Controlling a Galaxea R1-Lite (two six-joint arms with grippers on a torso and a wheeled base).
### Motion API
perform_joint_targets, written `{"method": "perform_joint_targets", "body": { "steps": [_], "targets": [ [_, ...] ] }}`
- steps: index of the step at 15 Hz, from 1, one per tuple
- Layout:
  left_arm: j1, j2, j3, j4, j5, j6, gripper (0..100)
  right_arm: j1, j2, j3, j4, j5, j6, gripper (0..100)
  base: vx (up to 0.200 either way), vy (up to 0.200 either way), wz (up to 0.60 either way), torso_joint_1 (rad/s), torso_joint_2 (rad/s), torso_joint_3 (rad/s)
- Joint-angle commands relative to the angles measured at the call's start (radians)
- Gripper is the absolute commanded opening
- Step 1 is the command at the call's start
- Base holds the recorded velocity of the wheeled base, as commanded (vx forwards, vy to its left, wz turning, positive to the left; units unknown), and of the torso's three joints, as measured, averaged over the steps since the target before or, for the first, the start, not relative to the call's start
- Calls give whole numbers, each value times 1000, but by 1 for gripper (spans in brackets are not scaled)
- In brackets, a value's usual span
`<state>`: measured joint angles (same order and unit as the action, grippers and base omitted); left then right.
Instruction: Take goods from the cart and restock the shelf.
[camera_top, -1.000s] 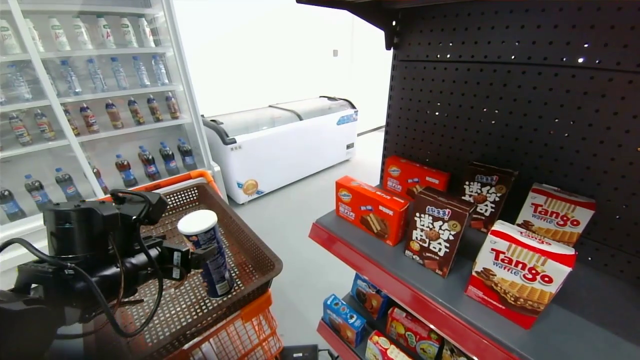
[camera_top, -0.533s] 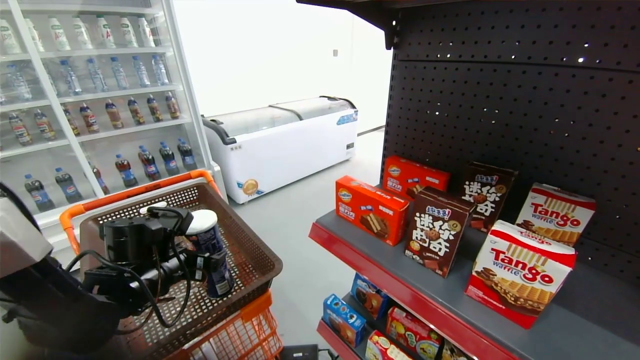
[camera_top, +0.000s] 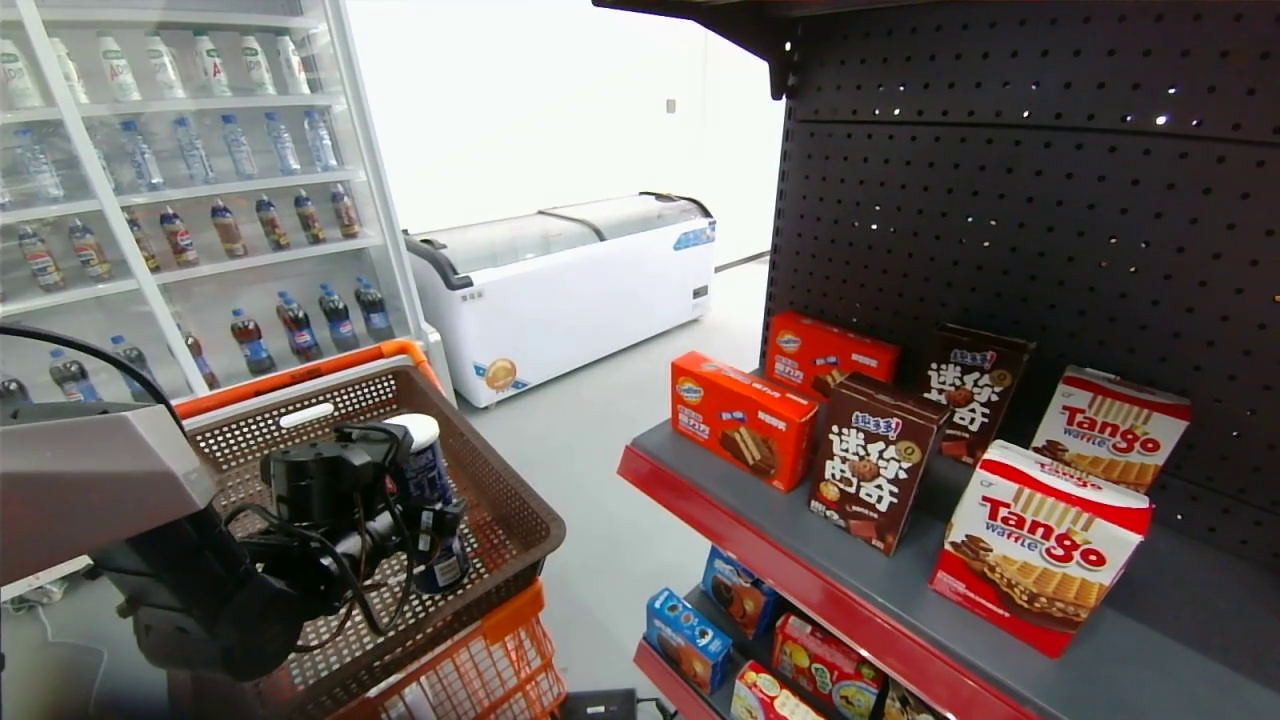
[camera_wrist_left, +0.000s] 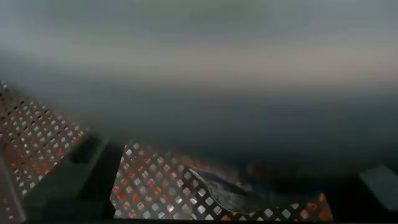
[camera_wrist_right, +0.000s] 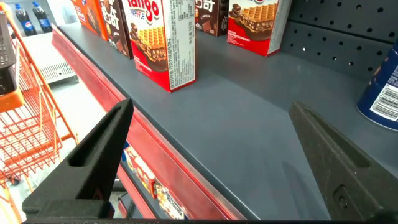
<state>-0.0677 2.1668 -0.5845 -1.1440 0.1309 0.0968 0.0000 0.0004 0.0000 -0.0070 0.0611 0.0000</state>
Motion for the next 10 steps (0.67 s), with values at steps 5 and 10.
{"method": "perform_joint_targets", "body": {
  "steps": [5,10],
  "targets": [
    [-32,-58,-41,35,-7,4,0,0,0,0,1,0,0,100,0,0,0,0,0,0],
    [-70,-257,-167,293,-69,3,0,0,0,0,-1,0,0,100,0,0,0,0,0,0]
  ]
}}
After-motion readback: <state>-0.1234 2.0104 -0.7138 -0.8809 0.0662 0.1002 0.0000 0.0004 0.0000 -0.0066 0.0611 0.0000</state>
